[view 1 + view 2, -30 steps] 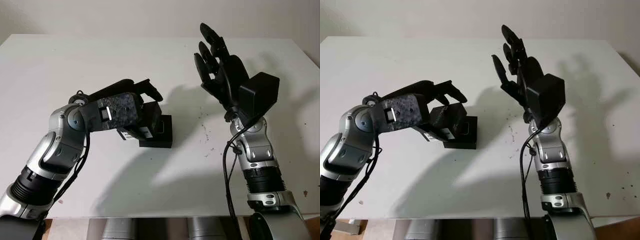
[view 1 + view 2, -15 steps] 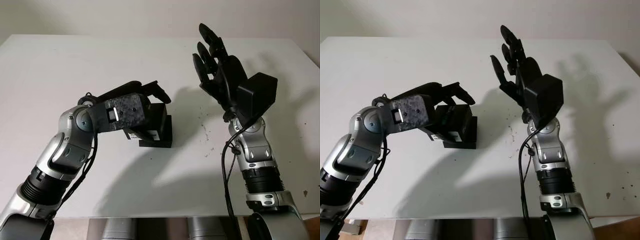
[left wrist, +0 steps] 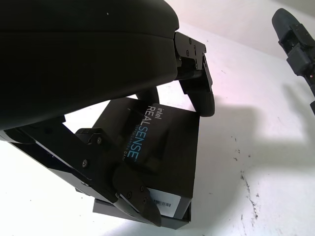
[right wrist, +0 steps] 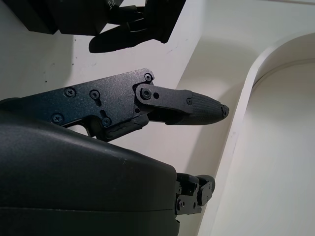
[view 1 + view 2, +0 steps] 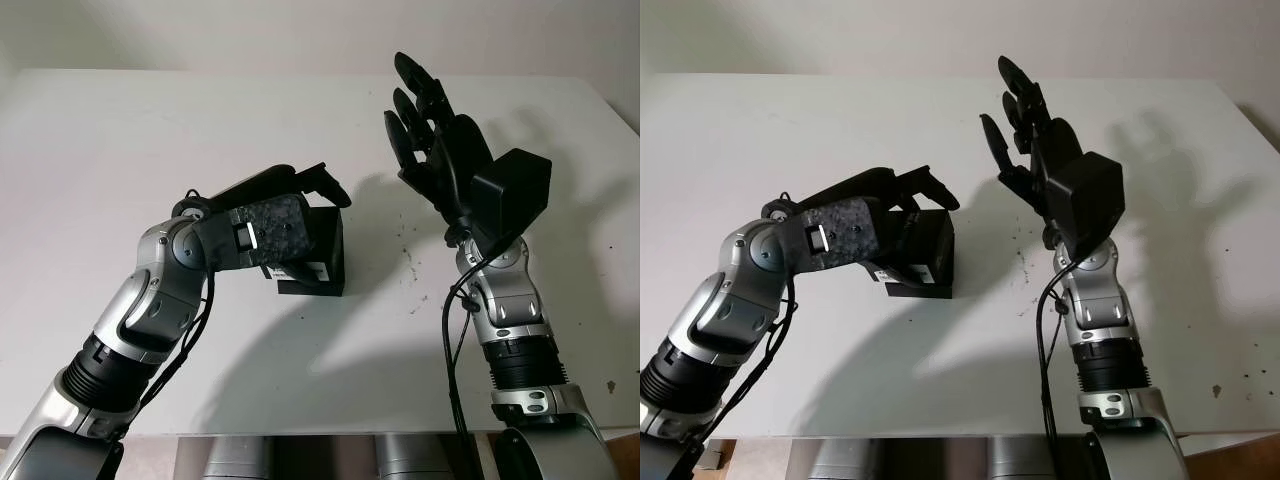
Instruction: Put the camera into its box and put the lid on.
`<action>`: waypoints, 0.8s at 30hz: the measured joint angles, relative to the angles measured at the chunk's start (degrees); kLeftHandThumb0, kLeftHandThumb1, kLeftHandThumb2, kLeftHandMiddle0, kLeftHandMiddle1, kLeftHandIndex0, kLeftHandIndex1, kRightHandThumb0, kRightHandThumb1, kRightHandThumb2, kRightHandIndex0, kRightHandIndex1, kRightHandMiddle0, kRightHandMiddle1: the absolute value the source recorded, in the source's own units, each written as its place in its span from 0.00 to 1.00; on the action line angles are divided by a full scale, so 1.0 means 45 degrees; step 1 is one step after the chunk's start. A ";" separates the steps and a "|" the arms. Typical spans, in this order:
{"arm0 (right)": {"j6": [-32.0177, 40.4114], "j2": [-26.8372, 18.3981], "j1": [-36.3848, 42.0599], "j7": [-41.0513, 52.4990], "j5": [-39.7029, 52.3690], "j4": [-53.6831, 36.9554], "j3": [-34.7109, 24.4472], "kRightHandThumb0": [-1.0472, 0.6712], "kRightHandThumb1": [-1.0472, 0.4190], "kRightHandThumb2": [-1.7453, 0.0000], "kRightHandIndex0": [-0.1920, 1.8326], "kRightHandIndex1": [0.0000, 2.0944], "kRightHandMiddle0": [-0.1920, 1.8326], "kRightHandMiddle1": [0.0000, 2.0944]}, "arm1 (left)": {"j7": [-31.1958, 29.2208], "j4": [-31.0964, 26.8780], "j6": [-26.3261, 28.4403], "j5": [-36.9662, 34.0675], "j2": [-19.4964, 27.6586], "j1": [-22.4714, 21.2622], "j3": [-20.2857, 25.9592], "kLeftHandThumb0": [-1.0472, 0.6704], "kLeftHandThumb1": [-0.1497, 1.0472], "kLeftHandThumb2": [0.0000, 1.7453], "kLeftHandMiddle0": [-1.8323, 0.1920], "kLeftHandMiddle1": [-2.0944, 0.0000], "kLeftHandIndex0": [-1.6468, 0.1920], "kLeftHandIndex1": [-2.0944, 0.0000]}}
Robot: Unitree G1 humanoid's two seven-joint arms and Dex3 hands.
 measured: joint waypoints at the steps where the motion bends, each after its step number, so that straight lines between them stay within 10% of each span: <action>1: 0.0007 0.0001 0.0000 -0.0001 0.0002 0.0000 -0.0001 0.25 0.00 0.71 0.15 0.03 0.10 0.14 | 0.0013 0.0020 -0.0025 0.0020 -0.0011 -0.0011 -0.0015 0.55 0.91 0.03 0.66 0.23 0.73 0.27; 24: 0.0043 0.0005 0.0035 0.0009 0.0011 -0.0099 0.0005 0.25 0.00 0.70 0.15 0.03 0.11 0.13 | 0.0301 0.0592 0.0861 0.0485 -0.1273 -0.0351 -0.0354 0.55 0.90 0.03 0.70 0.29 0.71 0.30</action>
